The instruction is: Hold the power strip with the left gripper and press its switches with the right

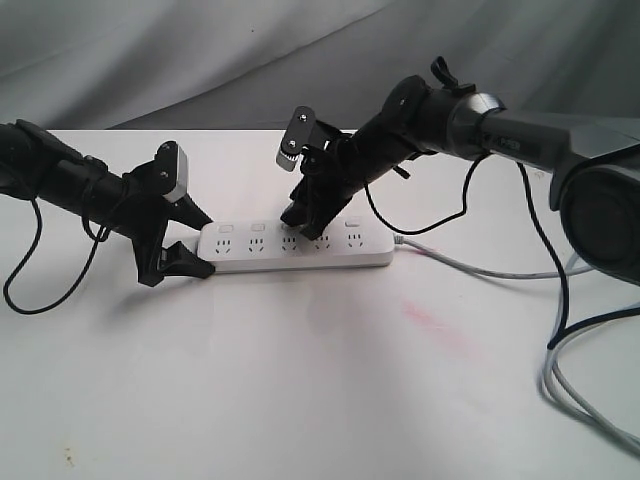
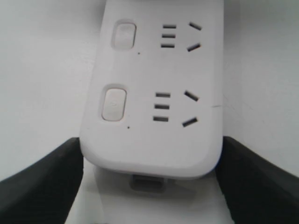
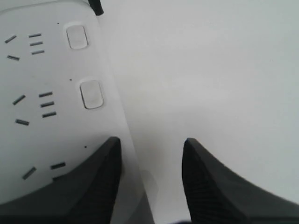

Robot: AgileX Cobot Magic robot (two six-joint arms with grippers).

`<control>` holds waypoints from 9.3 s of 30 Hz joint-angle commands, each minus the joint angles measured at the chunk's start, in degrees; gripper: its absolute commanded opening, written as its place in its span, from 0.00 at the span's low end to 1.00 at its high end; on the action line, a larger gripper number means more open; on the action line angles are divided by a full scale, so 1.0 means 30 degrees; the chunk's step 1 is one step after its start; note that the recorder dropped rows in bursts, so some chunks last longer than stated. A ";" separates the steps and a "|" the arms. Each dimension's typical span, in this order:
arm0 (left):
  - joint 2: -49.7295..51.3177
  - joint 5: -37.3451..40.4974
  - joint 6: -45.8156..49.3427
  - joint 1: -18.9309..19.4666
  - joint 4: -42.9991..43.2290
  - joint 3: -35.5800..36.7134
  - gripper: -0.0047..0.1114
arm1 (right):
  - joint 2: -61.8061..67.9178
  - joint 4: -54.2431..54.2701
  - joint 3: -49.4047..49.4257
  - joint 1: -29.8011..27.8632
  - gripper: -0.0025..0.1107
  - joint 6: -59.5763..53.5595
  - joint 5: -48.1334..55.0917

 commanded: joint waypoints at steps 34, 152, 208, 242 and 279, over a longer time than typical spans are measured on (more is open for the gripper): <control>-0.0004 -0.0002 0.0110 0.0029 -0.0126 -0.0069 0.61 | -0.2504 -0.1947 0.1444 -0.0859 0.38 0.0300 0.0622; -0.0004 -0.0002 0.0110 0.0029 -0.0126 -0.0069 0.61 | -0.3531 -0.2460 0.3361 -0.1986 0.38 0.0961 0.0201; -0.0004 -0.0002 0.0110 0.0029 -0.0126 -0.0069 0.61 | -0.1918 -0.2505 0.4496 -0.2442 0.38 0.0851 -0.0556; -0.0004 -0.0002 0.0110 0.0029 -0.0126 -0.0069 0.61 | -0.3462 -0.1967 0.4450 -0.2004 0.45 0.0851 -0.0407; -0.0004 -0.0002 0.0110 0.0029 -0.0126 -0.0069 0.61 | -3.1638 -0.2374 2.4570 -0.2004 0.02 0.9792 -0.4436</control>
